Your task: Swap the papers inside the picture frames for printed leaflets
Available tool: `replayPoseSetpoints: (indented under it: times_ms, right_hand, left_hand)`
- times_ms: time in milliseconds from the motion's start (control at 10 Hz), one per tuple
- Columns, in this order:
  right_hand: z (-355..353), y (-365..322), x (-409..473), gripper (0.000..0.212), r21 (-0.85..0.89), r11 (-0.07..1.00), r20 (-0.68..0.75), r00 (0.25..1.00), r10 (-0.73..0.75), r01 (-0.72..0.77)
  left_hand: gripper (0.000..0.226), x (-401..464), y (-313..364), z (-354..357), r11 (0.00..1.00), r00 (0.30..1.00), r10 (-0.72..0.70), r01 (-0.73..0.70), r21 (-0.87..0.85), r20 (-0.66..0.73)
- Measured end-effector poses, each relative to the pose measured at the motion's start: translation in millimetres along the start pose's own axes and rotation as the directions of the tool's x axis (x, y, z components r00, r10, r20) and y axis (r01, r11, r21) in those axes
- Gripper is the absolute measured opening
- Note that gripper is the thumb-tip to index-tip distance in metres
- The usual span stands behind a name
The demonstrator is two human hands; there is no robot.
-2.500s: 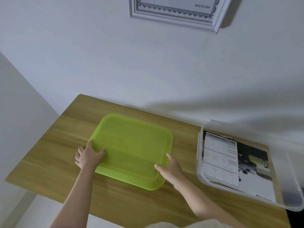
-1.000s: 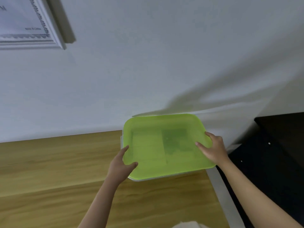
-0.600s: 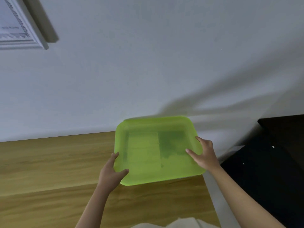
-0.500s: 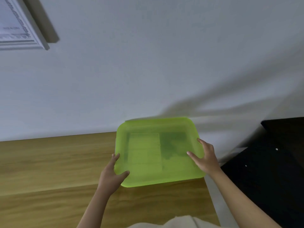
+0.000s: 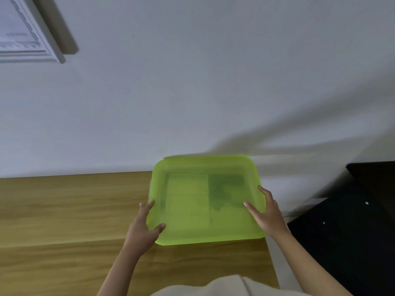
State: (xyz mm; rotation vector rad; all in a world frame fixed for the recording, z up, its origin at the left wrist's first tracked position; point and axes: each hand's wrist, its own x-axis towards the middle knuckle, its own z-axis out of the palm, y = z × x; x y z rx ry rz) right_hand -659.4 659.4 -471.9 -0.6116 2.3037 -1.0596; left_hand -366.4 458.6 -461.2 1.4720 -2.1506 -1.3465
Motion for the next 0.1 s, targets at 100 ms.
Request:
replayPoseSetpoints:
  times_ms: [100]
  right_hand:
    - [-8.7, -5.3, 3.8, 0.063, 0.004, 1.0, -0.076, 0.997, -0.011, 0.012]
  left_hand:
    - [0.077, -3.0, -11.6, -1.3, 0.989, 0.998, -0.025, 0.016, -0.145, -0.06]
